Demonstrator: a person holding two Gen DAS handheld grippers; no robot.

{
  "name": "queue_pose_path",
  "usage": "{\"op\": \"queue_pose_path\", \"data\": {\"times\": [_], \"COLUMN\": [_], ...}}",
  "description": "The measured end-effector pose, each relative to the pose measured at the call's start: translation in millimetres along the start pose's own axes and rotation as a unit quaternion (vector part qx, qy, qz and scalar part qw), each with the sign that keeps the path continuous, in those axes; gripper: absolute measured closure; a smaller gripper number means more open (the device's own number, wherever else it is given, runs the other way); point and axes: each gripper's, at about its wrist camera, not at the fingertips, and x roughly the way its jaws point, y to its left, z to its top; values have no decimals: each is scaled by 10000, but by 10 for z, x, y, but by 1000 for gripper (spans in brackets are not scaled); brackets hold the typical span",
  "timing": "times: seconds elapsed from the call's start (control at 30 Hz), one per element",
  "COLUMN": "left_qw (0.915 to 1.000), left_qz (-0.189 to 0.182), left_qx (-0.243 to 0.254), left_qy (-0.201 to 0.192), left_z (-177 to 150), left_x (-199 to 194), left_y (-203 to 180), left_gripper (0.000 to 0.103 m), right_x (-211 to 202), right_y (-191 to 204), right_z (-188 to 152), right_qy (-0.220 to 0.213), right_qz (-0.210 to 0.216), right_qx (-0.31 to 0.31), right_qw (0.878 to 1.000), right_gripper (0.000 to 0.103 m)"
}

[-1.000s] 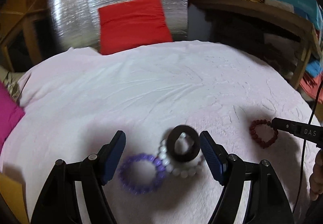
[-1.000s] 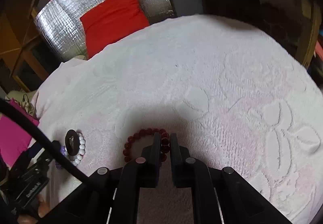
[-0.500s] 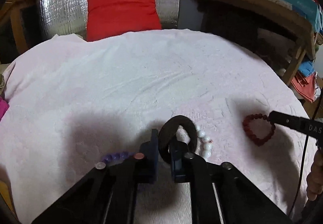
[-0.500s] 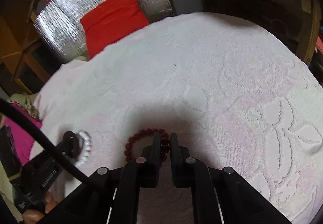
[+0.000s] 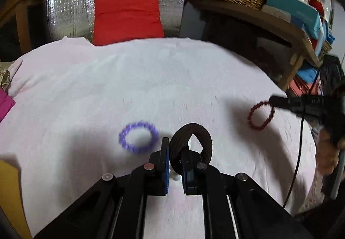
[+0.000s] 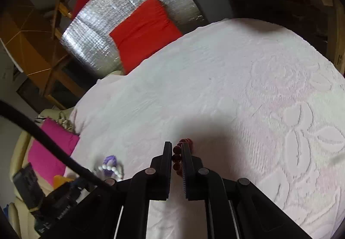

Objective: Organize jewelry
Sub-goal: 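Grasp the red bead bracelet with the right tool while the left grasps the black ring, then carry the red bracelet and black ring over the orange box with both tools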

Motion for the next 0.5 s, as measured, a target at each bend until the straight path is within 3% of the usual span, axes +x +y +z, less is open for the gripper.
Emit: {"op": "queue_pose_path", "data": {"times": [0.13, 0.33, 0.5], "left_qw": [9994, 9983, 9971], "left_qz": [-212, -364, -29], "left_qx": [-70, -375, -646], "left_qy": [250, 262, 408], "left_z": [-140, -382, -522], "left_x": [-101, -418, -493], "left_y": [103, 274, 496], "left_gripper": [93, 93, 93], "right_x": [-61, -17, 124], "right_y": [111, 481, 756], "right_z": [-82, -298, -534], "right_qy": [154, 581, 824], "right_qz": [413, 902, 550], "right_qx": [20, -397, -942], "right_qw": [9990, 9934, 9906], "right_gripper": [94, 94, 94]}}
